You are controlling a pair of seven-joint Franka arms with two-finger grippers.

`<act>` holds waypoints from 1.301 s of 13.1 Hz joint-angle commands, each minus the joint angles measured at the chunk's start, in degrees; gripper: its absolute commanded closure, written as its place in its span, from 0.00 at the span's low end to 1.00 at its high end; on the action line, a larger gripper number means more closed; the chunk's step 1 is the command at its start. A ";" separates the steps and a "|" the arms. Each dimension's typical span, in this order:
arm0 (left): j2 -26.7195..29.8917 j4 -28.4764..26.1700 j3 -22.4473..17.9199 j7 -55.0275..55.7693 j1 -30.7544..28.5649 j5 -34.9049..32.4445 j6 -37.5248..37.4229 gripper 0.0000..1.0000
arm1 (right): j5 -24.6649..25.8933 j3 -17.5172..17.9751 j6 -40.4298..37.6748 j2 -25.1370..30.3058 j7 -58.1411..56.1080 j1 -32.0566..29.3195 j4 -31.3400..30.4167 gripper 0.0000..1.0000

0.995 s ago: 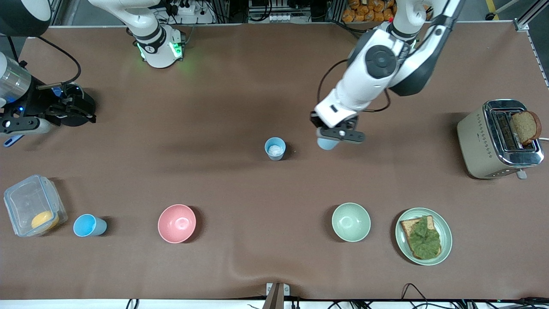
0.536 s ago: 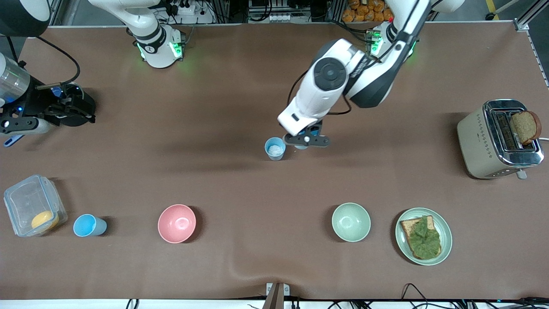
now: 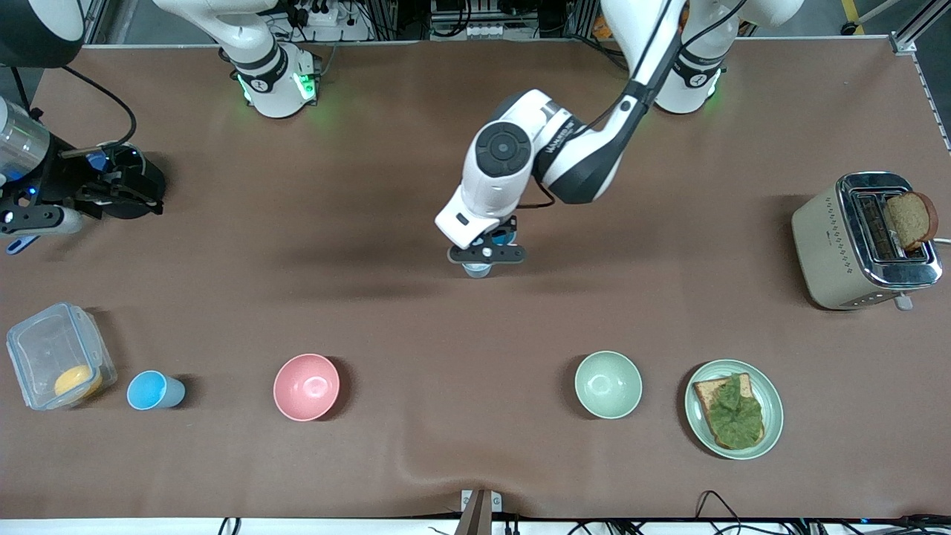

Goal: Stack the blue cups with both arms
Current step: 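Carry the held cup over the middle cup and lower it inside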

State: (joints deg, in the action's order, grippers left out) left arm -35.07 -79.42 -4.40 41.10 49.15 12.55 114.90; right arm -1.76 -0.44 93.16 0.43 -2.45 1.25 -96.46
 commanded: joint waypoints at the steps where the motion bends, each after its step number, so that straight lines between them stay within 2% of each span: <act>1: -2.72 3.40 -1.48 2.75 2.44 1.25 -0.29 1.00 | 0.26 0.88 -1.05 -0.69 0.60 -1.25 1.36 0.00; 17: -5.36 2.78 -1.49 2.23 2.80 1.51 1.73 1.00 | 0.26 0.96 -1.23 -0.78 0.60 -1.60 1.36 0.00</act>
State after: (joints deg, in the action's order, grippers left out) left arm -39.59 -78.02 -4.99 42.98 51.28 12.56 116.74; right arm -1.76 -0.44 92.96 0.27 -2.45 0.79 -96.46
